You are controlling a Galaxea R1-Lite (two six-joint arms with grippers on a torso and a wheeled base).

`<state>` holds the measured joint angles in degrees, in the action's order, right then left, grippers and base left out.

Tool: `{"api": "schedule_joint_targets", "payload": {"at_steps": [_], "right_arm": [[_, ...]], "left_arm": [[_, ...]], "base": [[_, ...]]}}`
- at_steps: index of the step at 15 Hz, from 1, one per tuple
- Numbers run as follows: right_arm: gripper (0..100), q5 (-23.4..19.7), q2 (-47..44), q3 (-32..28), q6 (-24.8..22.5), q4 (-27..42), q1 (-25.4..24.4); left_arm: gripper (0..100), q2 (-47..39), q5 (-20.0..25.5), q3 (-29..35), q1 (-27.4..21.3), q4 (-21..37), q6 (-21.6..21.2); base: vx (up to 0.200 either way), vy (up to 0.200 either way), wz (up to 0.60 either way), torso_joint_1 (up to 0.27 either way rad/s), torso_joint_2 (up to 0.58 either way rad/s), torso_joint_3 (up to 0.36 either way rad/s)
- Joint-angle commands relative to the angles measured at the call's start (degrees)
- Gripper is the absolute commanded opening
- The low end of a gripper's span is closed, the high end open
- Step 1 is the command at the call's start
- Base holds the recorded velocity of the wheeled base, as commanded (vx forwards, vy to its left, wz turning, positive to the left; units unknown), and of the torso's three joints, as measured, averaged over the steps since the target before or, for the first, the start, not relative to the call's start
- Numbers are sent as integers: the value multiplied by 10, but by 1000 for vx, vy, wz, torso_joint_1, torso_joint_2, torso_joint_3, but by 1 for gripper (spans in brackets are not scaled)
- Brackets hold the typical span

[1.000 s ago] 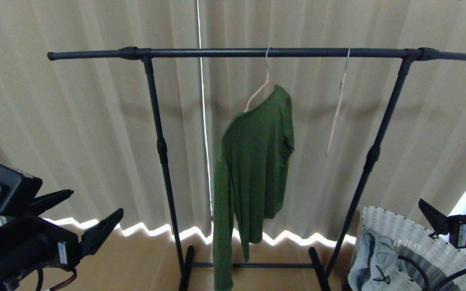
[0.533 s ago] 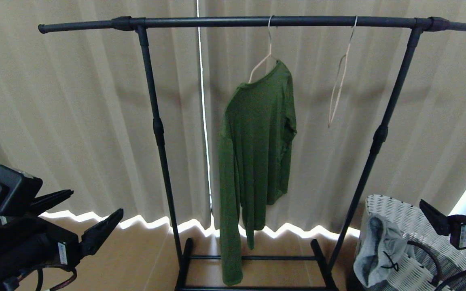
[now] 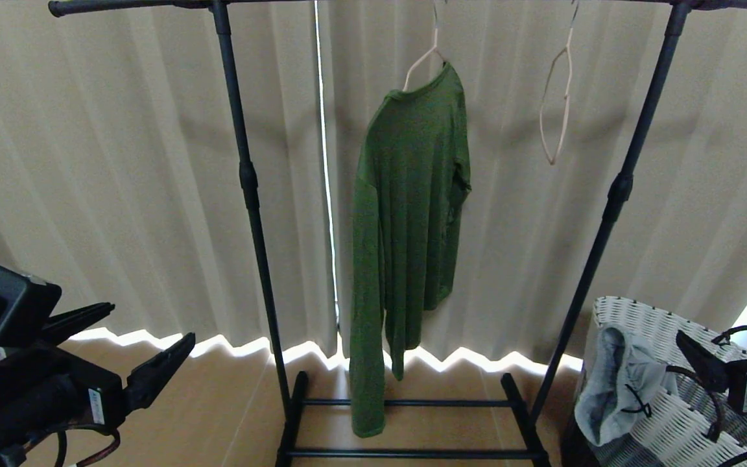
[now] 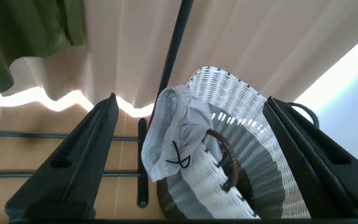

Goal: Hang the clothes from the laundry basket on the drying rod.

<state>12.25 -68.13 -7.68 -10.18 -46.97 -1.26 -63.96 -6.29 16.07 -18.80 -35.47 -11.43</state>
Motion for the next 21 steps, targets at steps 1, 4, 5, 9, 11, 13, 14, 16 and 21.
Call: {"api": "schedule_joint_targets", "payload": {"at_steps": [1, 4, 5, 9, 11, 13, 14, 16, 21], "right_arm": [[100, -1, 59, -6, -37, 7, 3], [100, 1, 103, -90, -86, 120, 49], [100, 0, 114, -146, -85, 219, 56], [100, -9, 81, -237, -34, 531, 52], [100, -11, 73, -219, -34, 514, 51], [100, -11, 81, -200, -35, 487, 51], [100, -10, 90, -196, -37, 486, 51], [100, -9, 93, -187, -37, 486, 51], [100, -10, 97, -182, -38, 487, 51]], "left_arm": [[100, 15, 1, -1, -1, 0, 0], [100, 25, 1, -13, -1, 0, -17], [100, 27, 0, -20, 0, -1, -28], [100, 30, 0, -22, 0, -1, -28], [100, 30, 0, -19, 0, -2, -27], [100, 26, 1, -19, -2, -15, -32], [100, 25, 1, -20, -3, -20, -32], [100, 24, 1, -21, -3, -20, -32], [100, 24, 1, -24, -4, -19, -34]], "base": [[0, 0, 0, 0, 0, 0], [0, 0, 0, 0, 0, 0], [0, 0, 0, 0, 0, 0], [0, 0, 0, 0, 0, 0], [0, 0, 0, 0, 0, 0], [0, 0, 0, 0, 0, 0], [0, 0, 0, 0, 0, 0], [0, -100, 0, 4, -1, 4], [0, -200, 0, 3, 2, 2]]}}
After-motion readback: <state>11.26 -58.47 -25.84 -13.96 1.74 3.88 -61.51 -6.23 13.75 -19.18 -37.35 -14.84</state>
